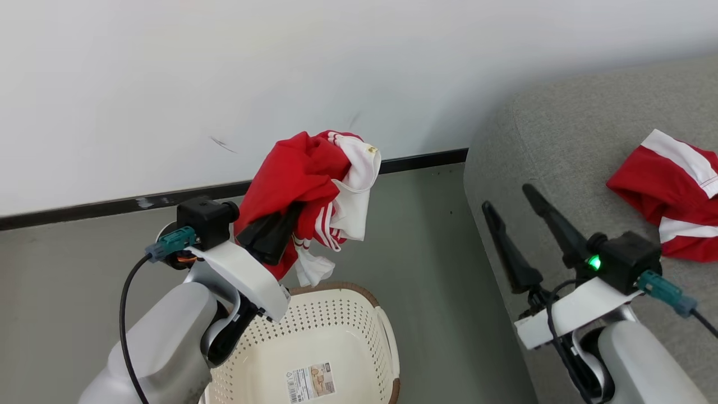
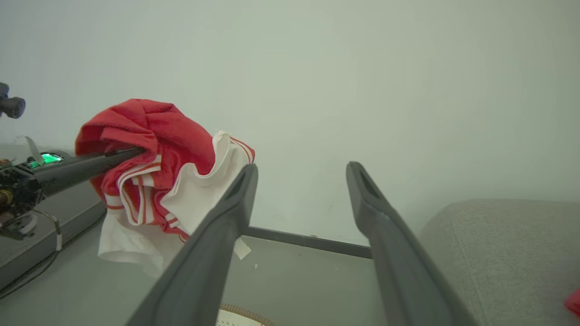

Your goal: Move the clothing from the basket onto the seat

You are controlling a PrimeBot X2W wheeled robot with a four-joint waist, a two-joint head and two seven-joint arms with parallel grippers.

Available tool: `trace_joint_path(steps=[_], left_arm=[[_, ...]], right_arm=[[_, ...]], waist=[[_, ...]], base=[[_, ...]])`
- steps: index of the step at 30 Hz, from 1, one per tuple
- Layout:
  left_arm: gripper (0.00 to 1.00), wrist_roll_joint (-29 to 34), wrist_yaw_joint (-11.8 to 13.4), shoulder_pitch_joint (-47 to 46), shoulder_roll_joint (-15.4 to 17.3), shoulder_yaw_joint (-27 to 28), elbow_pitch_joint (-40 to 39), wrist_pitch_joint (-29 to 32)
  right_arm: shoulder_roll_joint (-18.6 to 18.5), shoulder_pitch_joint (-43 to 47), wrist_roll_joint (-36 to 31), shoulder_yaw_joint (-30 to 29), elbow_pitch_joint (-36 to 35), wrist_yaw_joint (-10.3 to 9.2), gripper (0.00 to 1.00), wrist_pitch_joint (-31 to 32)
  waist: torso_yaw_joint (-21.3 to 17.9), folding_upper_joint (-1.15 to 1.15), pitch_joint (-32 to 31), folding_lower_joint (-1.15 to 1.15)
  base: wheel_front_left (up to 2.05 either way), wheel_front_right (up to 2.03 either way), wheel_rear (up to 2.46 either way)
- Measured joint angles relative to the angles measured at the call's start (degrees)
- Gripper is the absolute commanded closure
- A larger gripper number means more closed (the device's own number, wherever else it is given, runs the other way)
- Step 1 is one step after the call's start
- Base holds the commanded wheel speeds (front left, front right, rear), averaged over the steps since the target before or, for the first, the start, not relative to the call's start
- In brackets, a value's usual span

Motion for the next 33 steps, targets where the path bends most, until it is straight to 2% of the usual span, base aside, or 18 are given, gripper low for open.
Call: trace_joint_path(steps=[14, 25, 33], left_arm=[[1.00, -2.4, 0.0, 0.3, -1.3, -0.9, -6.3, 2.1], [1.00, -2.4, 0.1, 1.4, -1.4, -2.1, -9.0, 4.1], [1.00, -2.4, 0.6, 2.4, -1.4, -2.9, -11.1, 5.3]], right_arm=[[0.0, 1.0, 6.3, 7.4, 3.7, 0.00, 0.00, 0.0], [-1.2, -3.5, 9.6, 13.7, 5.8, 0.00, 0.00, 0.0], [-2.0, -5.3, 12.6, 14.7, 7.9, 0.00, 0.00, 0.0]], waist=[[2.3, 0.00, -1.6, 0.00], [4.2, 0.00, -1.9, 0.00], [5.8, 0.00, -1.9, 0.00]], base=[[0.00, 0.00, 0.00], [0.00, 0.00, 0.00], [0.00, 0.00, 0.00]])
